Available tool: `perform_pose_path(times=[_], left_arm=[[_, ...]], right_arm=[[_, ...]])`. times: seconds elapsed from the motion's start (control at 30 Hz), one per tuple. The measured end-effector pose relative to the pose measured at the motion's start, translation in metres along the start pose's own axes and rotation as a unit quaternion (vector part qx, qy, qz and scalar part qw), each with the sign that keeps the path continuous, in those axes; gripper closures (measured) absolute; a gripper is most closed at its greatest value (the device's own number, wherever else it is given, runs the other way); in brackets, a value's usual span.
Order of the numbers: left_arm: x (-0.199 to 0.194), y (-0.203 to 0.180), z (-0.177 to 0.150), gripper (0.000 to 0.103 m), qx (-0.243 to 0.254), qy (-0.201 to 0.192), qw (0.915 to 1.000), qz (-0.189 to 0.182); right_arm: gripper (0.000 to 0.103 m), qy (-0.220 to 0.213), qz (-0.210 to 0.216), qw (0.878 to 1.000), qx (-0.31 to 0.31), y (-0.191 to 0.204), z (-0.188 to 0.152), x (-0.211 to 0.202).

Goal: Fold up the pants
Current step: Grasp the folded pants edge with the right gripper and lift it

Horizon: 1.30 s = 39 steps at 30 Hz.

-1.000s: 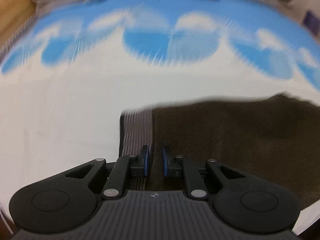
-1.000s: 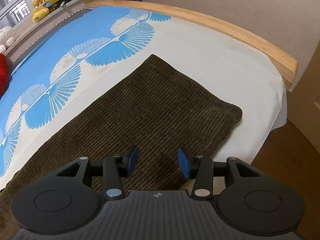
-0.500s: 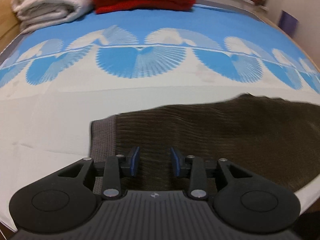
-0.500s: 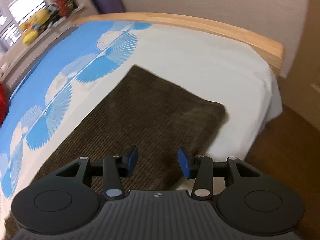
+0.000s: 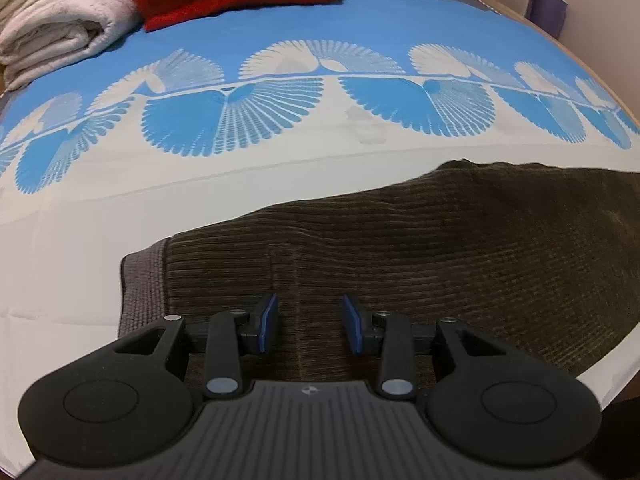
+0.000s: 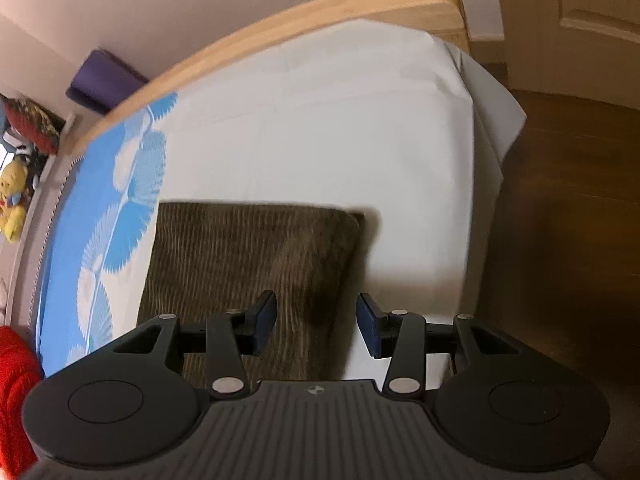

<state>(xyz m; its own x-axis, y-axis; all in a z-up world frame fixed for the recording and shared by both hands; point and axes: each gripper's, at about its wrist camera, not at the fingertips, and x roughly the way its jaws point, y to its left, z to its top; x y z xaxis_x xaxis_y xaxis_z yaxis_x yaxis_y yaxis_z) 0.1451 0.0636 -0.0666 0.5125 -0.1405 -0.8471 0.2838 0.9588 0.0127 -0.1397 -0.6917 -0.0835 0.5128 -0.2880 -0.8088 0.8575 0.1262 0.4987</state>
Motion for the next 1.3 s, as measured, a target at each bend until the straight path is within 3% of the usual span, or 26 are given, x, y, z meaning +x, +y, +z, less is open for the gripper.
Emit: perform_pose_path(times=[0.13,0.27,0.3,0.43,0.67,0.73,0.8,0.87,0.97,1.03,1.17,1.23,1.3], left_arm=[[0.005,-0.005,0.000,0.063,0.009,0.007,0.9999,-0.002],[0.009,-0.006,0.003,0.063,0.009,0.009,0.9999,0.000],[0.009,-0.005,0.003,0.063,0.007,0.009,0.9999,0.000],[0.010,-0.005,0.005,0.063,0.006,0.008,1.0000,-0.001],[0.004,-0.003,0.005,0.063,-0.001,0.000,1.0000,-0.010],[0.001,-0.002,0.004,0.063,-0.004,-0.003,0.9999,-0.011],[-0.002,-0.001,0.003,0.063,-0.005,-0.005,0.9999,-0.013],[-0.003,0.000,0.001,0.063,-0.007,-0.005,0.9999,-0.011],[-0.003,0.005,-0.003,0.063,-0.011,0.000,0.9999,-0.007],[-0.003,0.007,-0.006,0.063,-0.013,0.004,0.9999,-0.005],[-0.003,0.012,-0.009,0.063,-0.013,0.007,0.9999,-0.002],[-0.003,0.014,-0.009,0.063,-0.017,0.007,0.9998,-0.002],[-0.003,0.017,-0.008,0.063,-0.025,0.008,0.9997,-0.003]], right_arm=[[0.057,0.013,-0.012,1.000,0.016,-0.005,0.001,0.022],[0.057,-0.007,-0.012,1.000,-0.009,0.005,0.001,0.028],[0.058,-0.009,-0.012,1.000,-0.016,0.007,0.001,0.030],[0.085,-0.012,-0.014,1.000,-0.020,0.010,0.002,0.034],[0.090,-0.041,0.014,0.999,0.017,0.023,0.005,0.006],[0.090,-0.071,0.017,0.997,-0.031,0.051,-0.003,-0.015],[0.090,-0.110,0.035,0.987,-0.116,0.091,-0.022,-0.041],[0.091,-0.147,0.051,0.959,-0.237,0.139,-0.057,-0.069],[0.091,-0.175,0.097,0.903,-0.380,0.198,-0.131,-0.106],[0.091,-0.188,0.136,0.853,-0.467,0.224,-0.187,-0.128],[0.090,-0.181,0.227,0.729,-0.620,0.240,-0.311,-0.161],[0.090,-0.149,0.260,0.674,-0.676,0.232,-0.366,-0.163],[0.090,-0.097,0.270,0.611,-0.738,0.215,-0.423,-0.153]])
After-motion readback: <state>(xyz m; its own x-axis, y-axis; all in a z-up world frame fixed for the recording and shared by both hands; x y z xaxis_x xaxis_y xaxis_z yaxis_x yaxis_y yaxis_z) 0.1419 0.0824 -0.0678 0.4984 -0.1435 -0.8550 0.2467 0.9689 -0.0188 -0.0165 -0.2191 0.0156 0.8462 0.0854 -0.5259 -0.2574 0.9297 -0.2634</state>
